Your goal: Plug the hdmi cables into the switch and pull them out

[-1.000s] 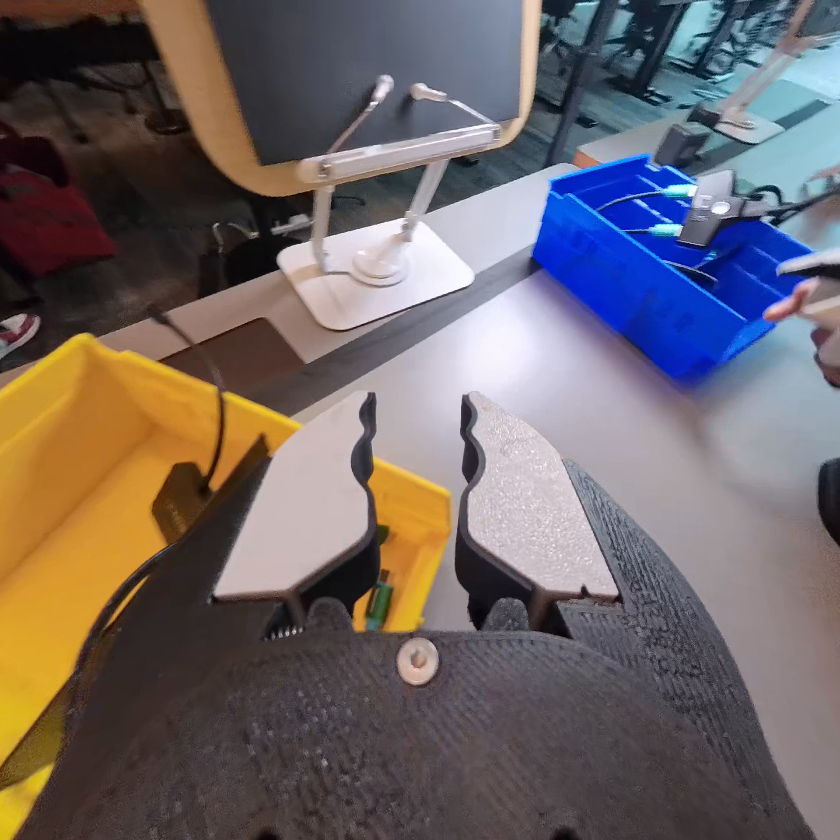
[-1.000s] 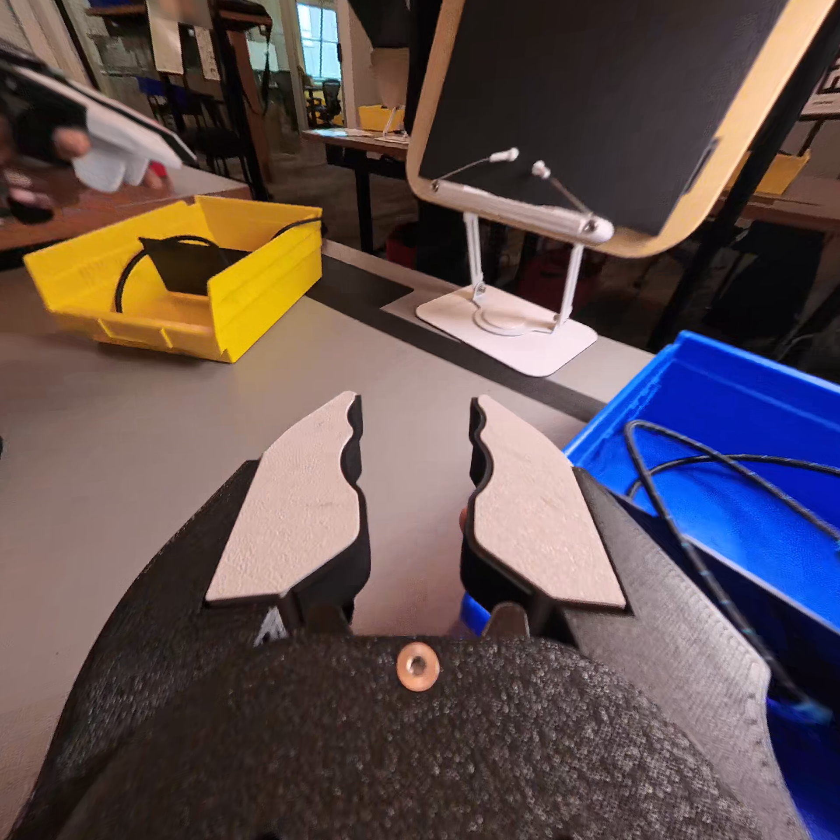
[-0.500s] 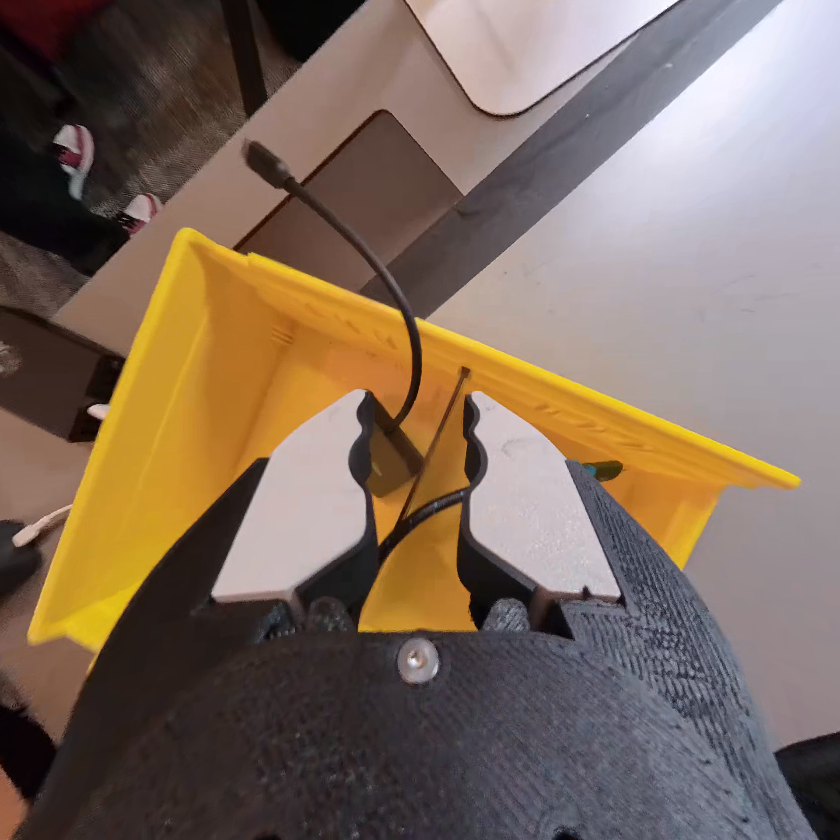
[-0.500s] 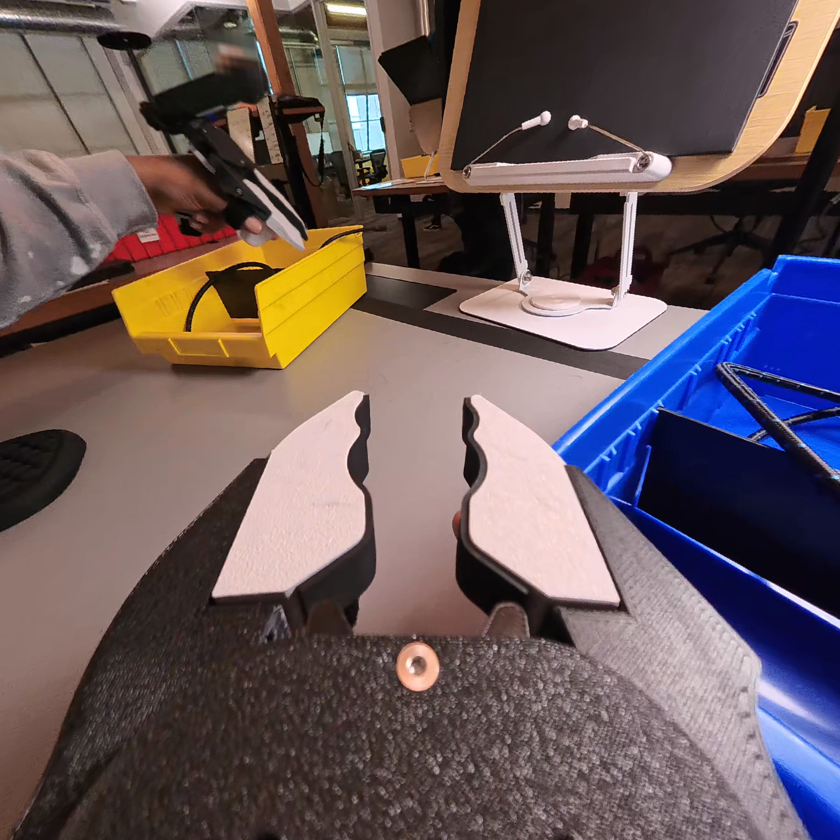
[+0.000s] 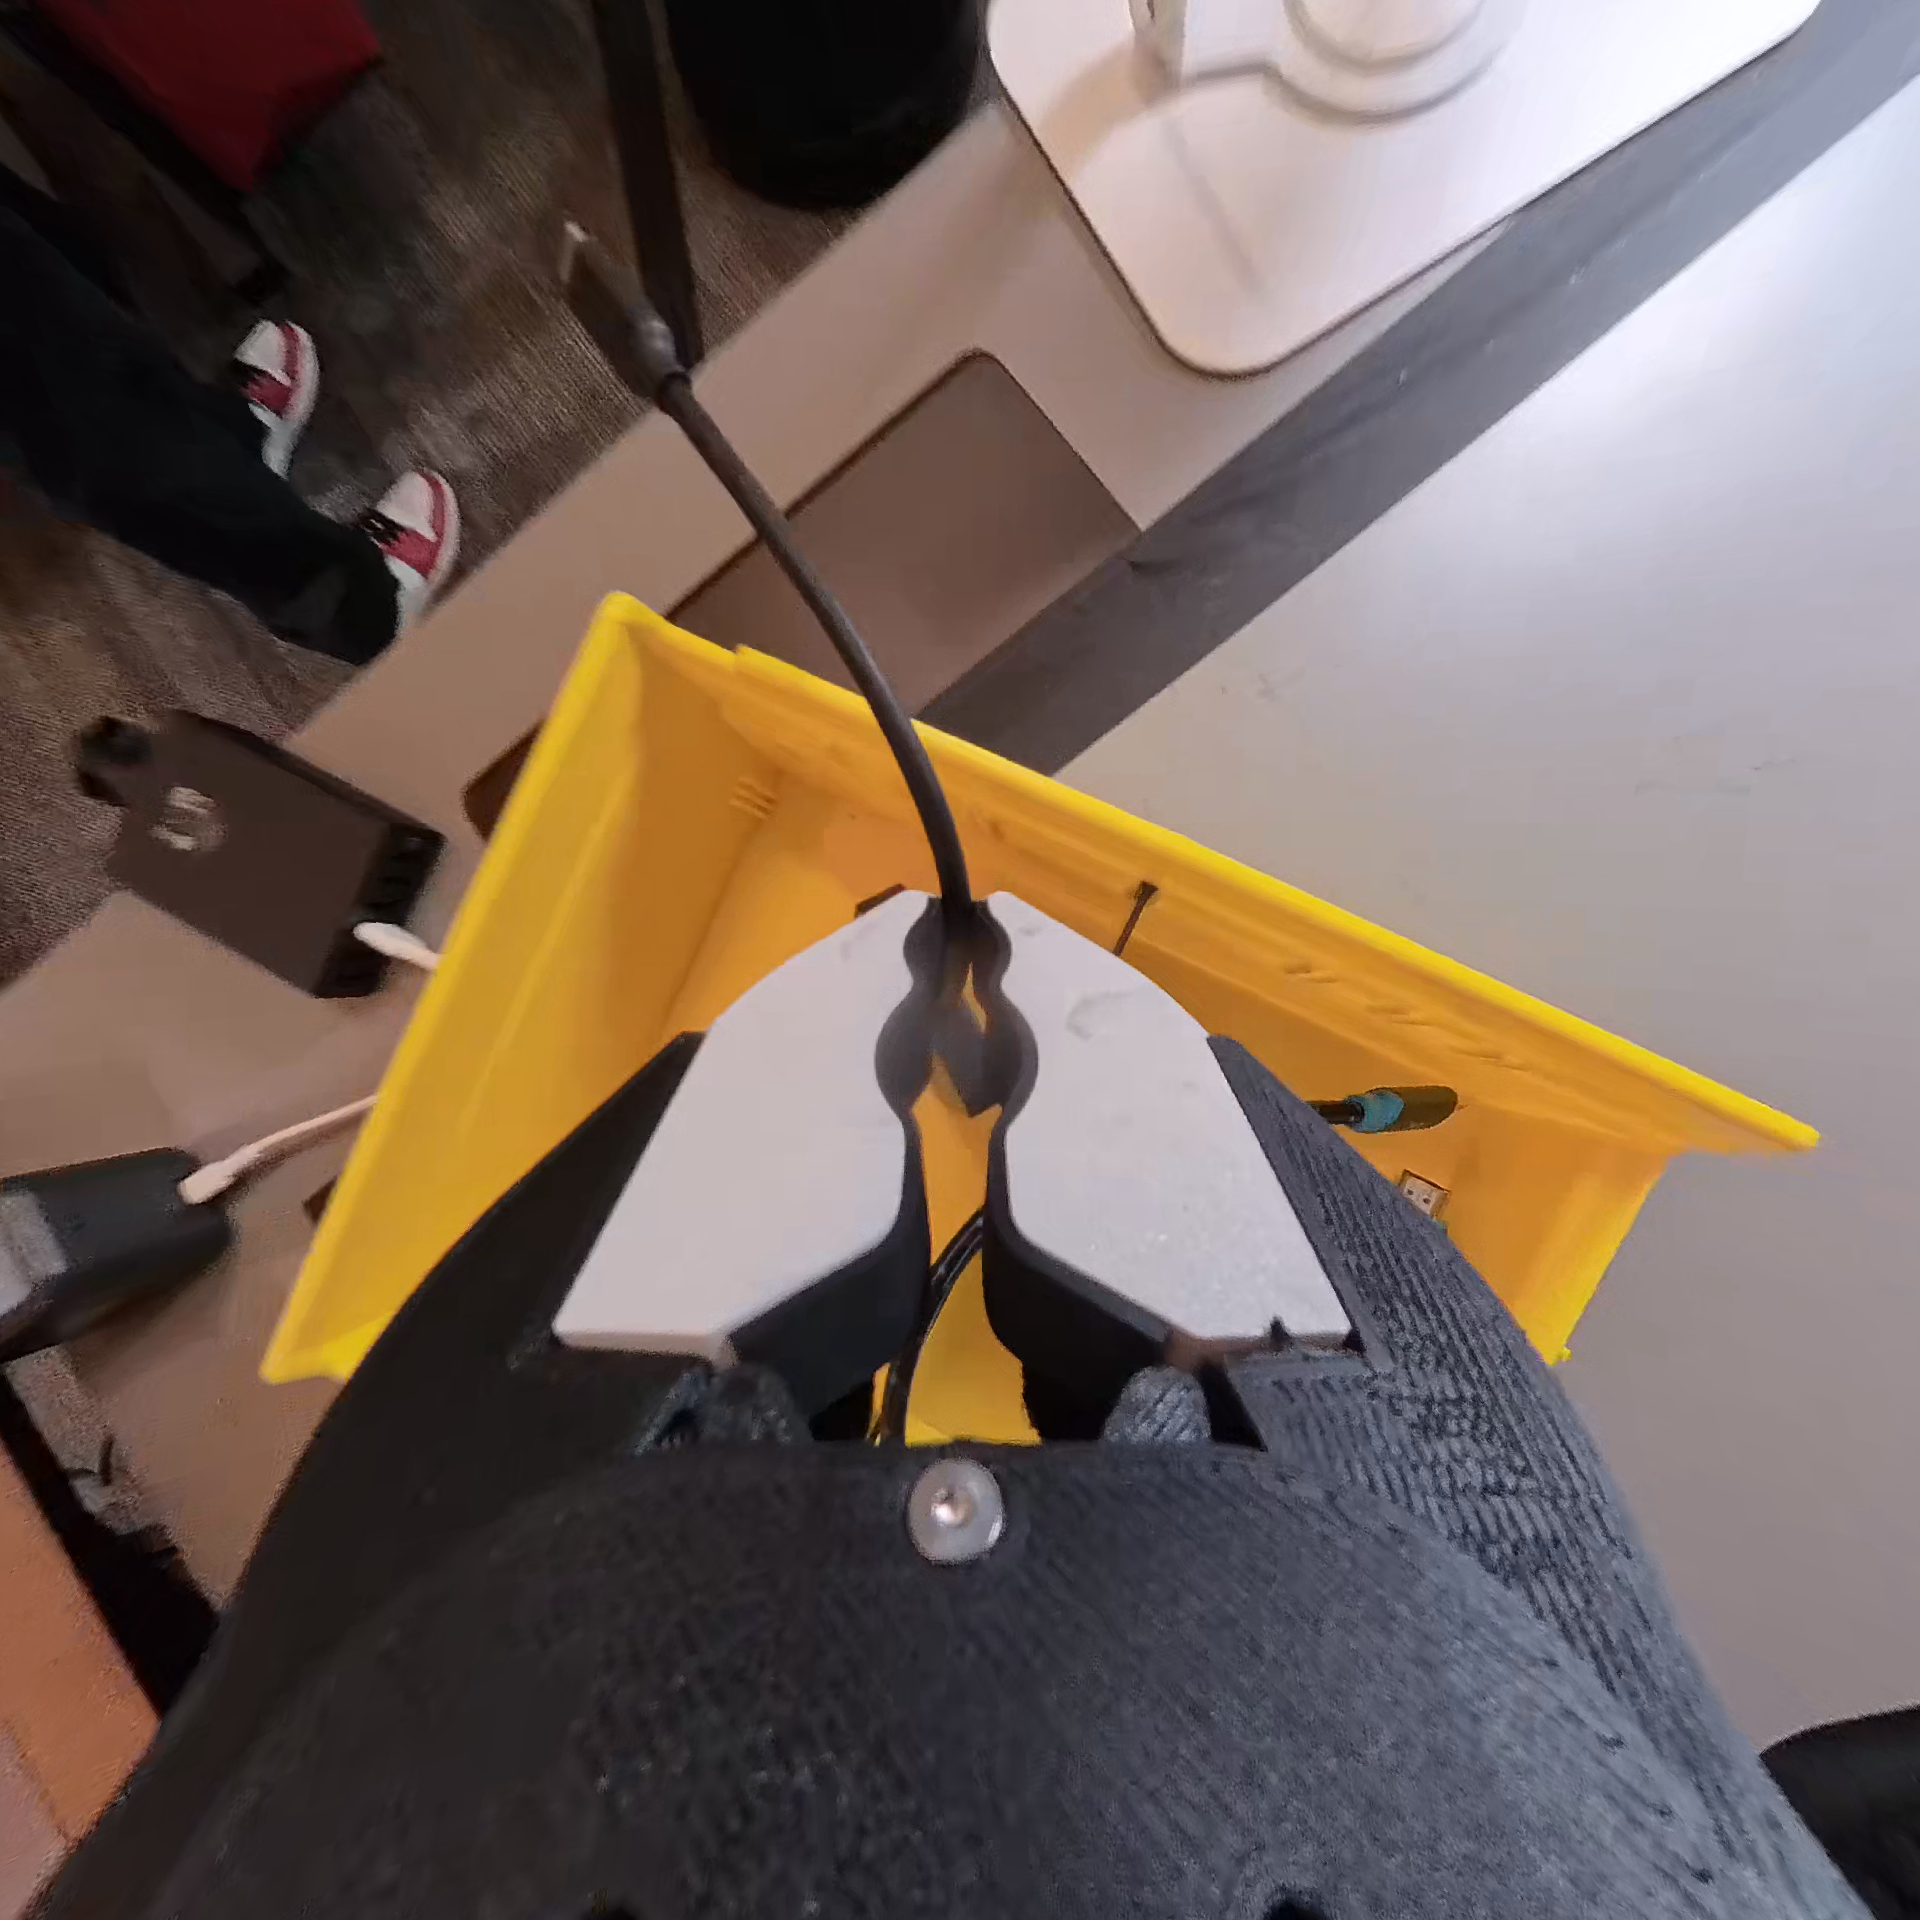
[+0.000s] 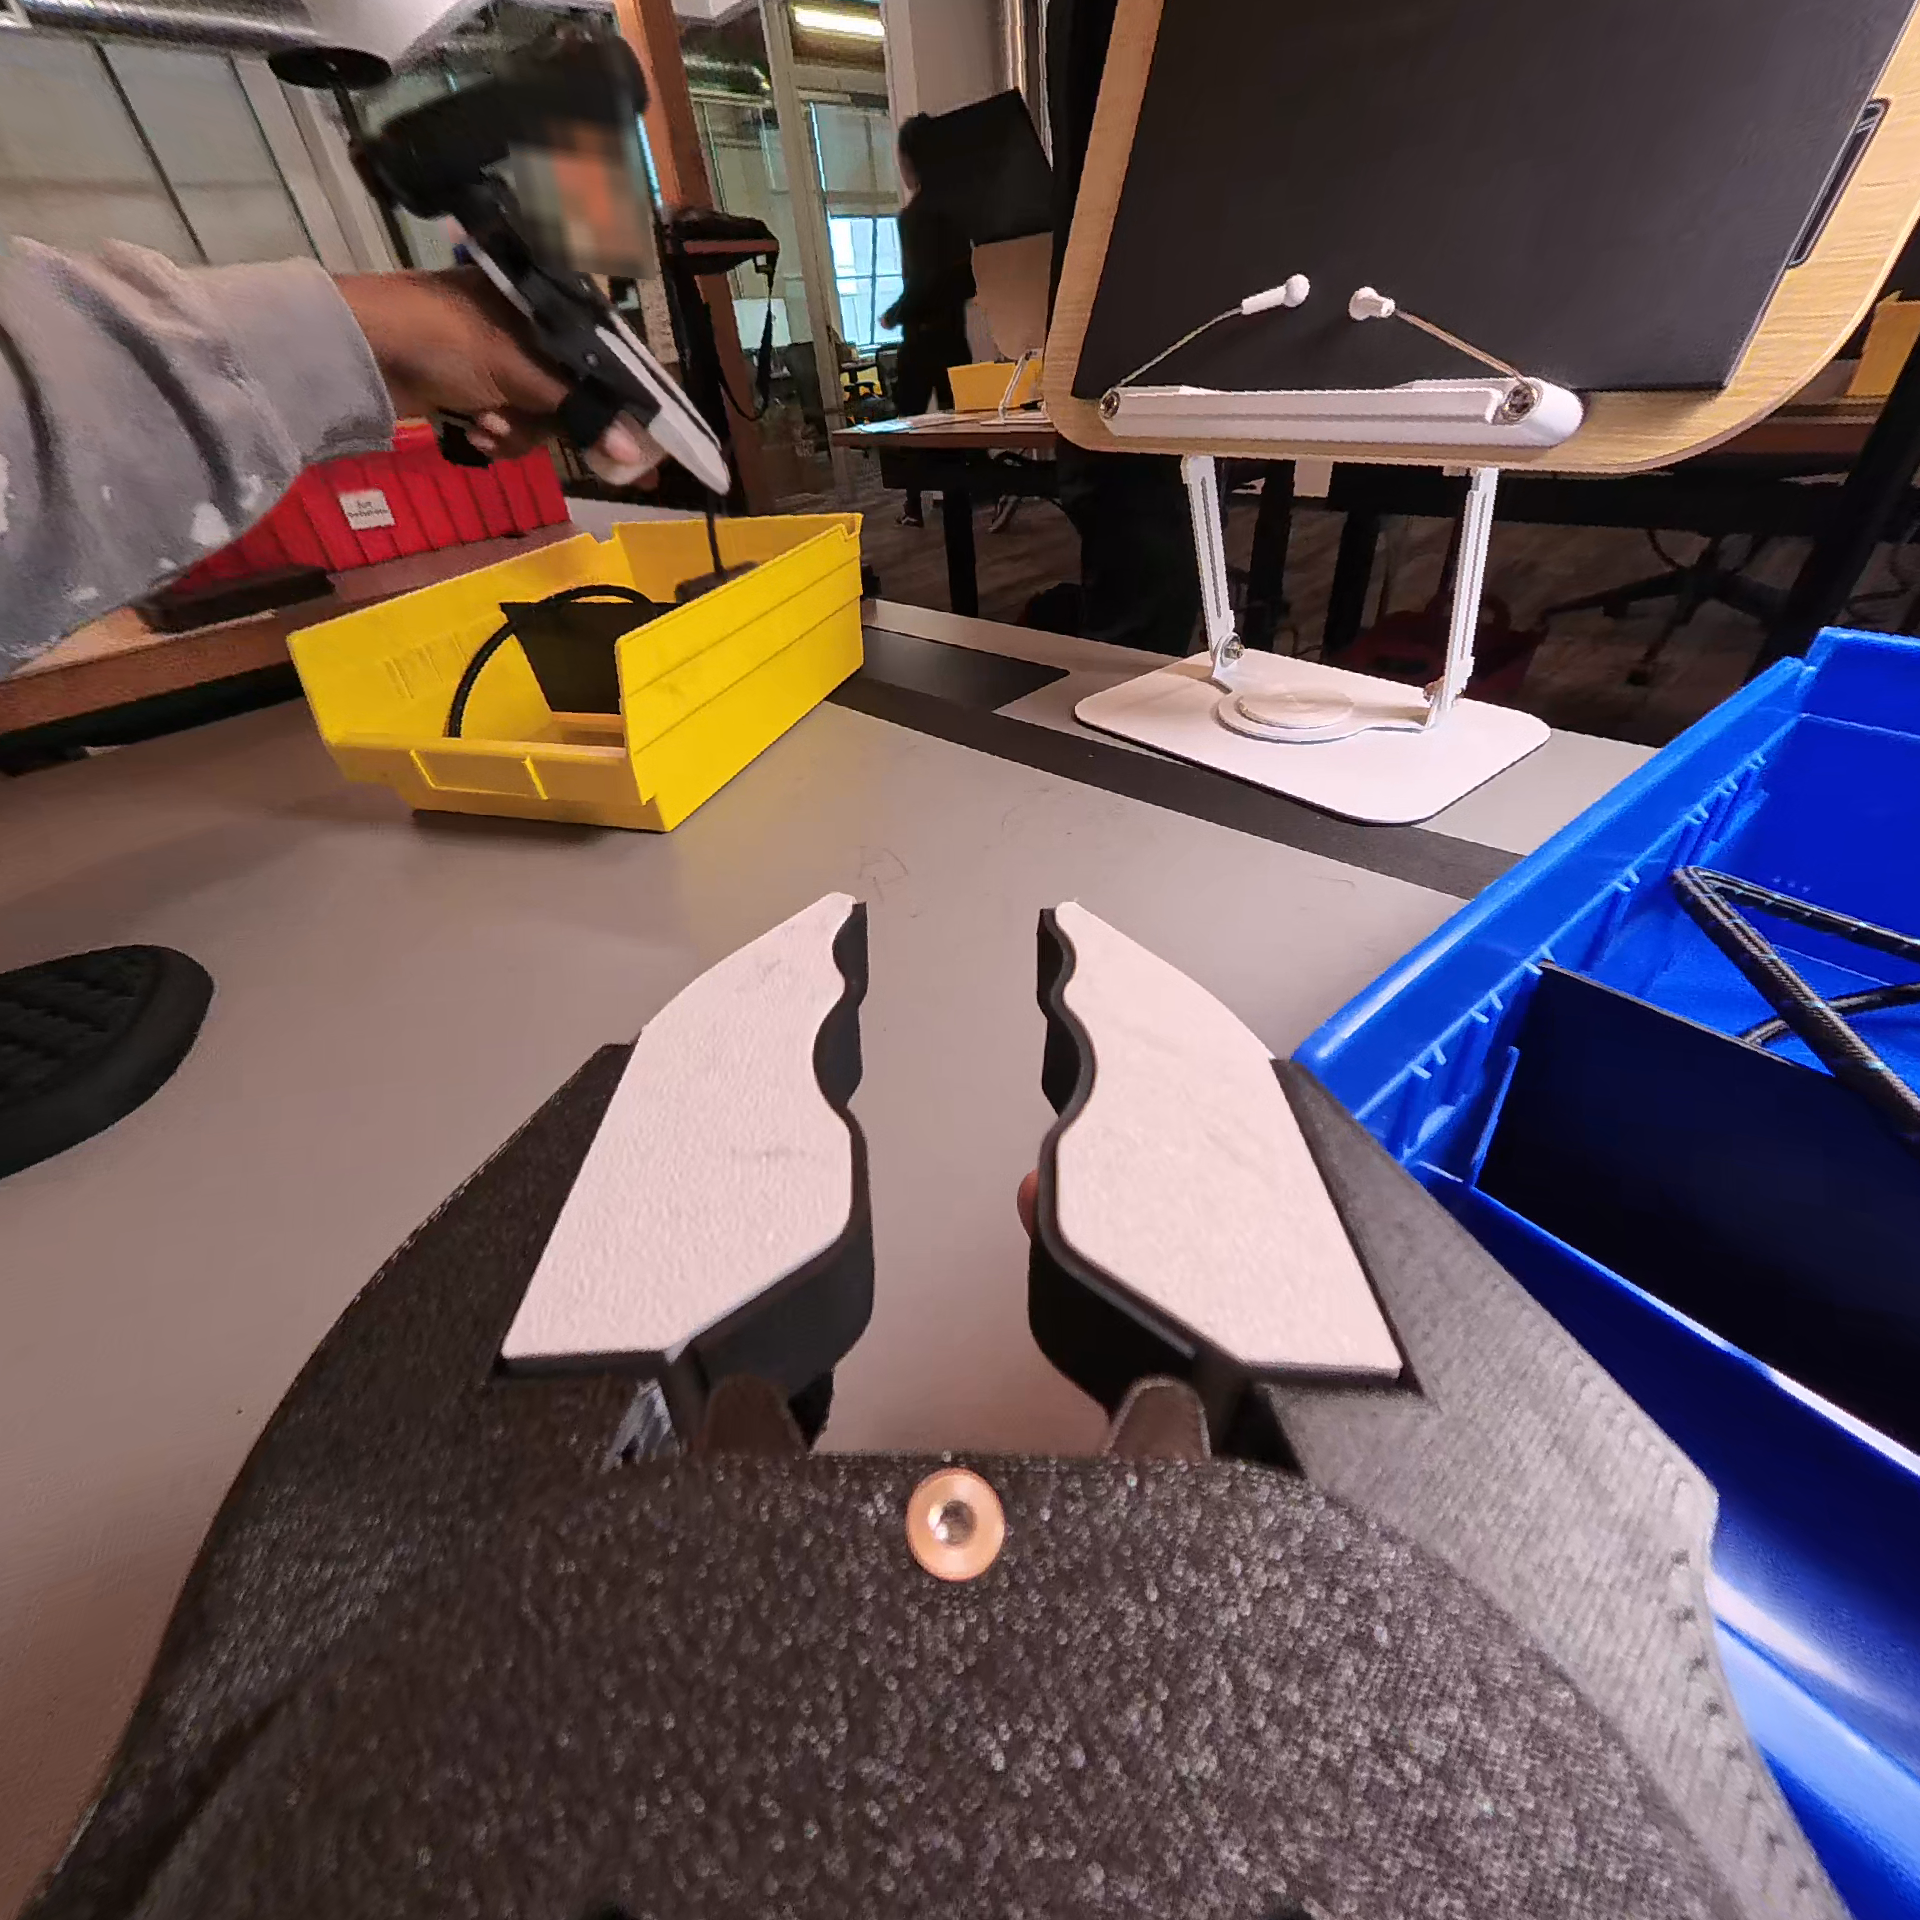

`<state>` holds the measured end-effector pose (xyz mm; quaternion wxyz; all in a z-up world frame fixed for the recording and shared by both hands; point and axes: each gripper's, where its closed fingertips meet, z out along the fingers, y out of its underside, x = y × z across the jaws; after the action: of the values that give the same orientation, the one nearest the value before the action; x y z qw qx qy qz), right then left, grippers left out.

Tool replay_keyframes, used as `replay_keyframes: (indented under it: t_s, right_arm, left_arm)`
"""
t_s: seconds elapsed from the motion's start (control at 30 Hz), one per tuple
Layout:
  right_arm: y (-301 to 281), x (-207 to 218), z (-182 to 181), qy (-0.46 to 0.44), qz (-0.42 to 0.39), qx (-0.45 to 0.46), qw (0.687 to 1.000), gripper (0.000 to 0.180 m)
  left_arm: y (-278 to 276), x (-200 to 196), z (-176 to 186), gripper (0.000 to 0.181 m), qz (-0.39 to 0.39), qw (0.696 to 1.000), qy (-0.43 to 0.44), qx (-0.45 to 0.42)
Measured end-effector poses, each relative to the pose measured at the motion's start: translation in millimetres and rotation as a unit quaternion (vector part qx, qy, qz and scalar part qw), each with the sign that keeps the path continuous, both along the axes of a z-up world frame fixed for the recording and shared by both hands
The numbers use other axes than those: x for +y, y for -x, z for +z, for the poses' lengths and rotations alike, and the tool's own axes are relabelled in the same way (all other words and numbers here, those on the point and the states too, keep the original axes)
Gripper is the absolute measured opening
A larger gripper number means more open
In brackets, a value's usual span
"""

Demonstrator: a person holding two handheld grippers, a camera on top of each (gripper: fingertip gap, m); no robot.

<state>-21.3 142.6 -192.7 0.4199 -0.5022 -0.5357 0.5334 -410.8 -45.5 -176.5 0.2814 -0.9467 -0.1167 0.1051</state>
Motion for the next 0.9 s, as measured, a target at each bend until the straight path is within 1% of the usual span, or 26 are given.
replay_keyframes:
  t_s: [0.03,0.1,0.2,0.3,0.37,0.43,0.47,0.53,0.6,0.63,0.67,0.7,0.73,0.77,0.8,0.83,0.9]
  right_arm:
    - [-0.1,0.0,0.4,-0.001,-0.001,0.001,1.0,0.03]
    - [-0.1,-0.3,1.0,-0.007,-0.003,0.003,1.0,0.029]
    - [4.1,-3.2,5.6,-0.017,-0.001,0.006,1.0,0.029]
    - [16.8,-12.6,30.3,-0.043,0.013,0.017,0.999,0.029]
    - [28.9,-30.3,51.3,-0.082,0.051,0.015,0.995,0.031]
    - [39.1,-55.1,70.0,-0.145,0.114,0.009,0.983,0.033]
    - [41.5,-69.6,77.3,-0.171,0.159,0.005,0.972,0.034]
    - [44.3,-90.2,81.5,-0.197,0.238,-0.03,0.95,0.037]
    - [46.2,-100.4,77.1,-0.196,0.29,-0.069,0.934,0.057]
    - [41.2,-111.1,73.3,-0.183,0.33,-0.081,0.923,0.063]
    - [31.7,-126.7,70.3,-0.16,0.38,-0.084,0.907,0.062]
    - [23.4,-141.5,67.1,-0.141,0.417,-0.08,0.894,0.058]
    - [19.5,-151.7,62.3,-0.134,0.435,-0.072,0.888,0.054]
    - [16.9,-158.2,56.8,-0.129,0.447,-0.063,0.883,0.034]
    - [15.4,-162.6,55.2,-0.109,0.459,-0.05,0.88,0.019]
    - [15.7,-163.8,55.6,-0.076,0.469,-0.042,0.879,0.018]
    - [19.6,-161.4,63.2,0.004,0.482,-0.025,0.876,0.016]
  left_arm:
    - [-0.7,-1.7,13.6,0.005,0.0,1.0,-0.014,0.012]
    - [-5.3,-3.5,46.0,0.005,-0.004,0.998,-0.049,0.046]
    - [-30.2,0.6,99.3,0.005,-0.031,0.989,-0.117,0.085]
    - [-76.8,12.0,141.6,0.005,-0.077,0.976,-0.184,0.087]
    - [-118.4,23.4,157.6,0.005,-0.123,0.965,-0.222,0.07]
    - [-172.5,34.1,164.8,0.005,-0.203,0.945,-0.253,0.031]
    - [-201.1,37.3,166.1,0.005,-0.245,0.931,-0.269,0.005]
    - [-260.2,37.5,165.4,0.005,-0.334,0.891,-0.299,-0.071]
    - [-305.5,34.6,162.8,0.005,-0.4,0.845,-0.332,-0.124]
    - [-322.8,33.8,160.5,0.005,-0.423,0.824,-0.347,-0.148]
    - [-334.4,35.4,157.6,0.005,-0.432,0.809,-0.362,-0.165]
    - [-342.8,37.8,153.8,0.005,-0.438,0.798,-0.375,-0.177]
    - [-351.1,38.1,149.1,0.005,-0.451,0.784,-0.382,-0.193]
    - [-356.3,38.8,146.0,0.005,-0.457,0.77,-0.392,-0.211]
    - [-357.9,40.9,142.5,0.005,-0.459,0.762,-0.397,-0.227]
    - [-356.7,43.9,140.3,0.005,-0.456,0.757,-0.398,-0.244]
    - [-347.2,54.2,143.0,0.005,-0.418,0.756,-0.419,-0.28]
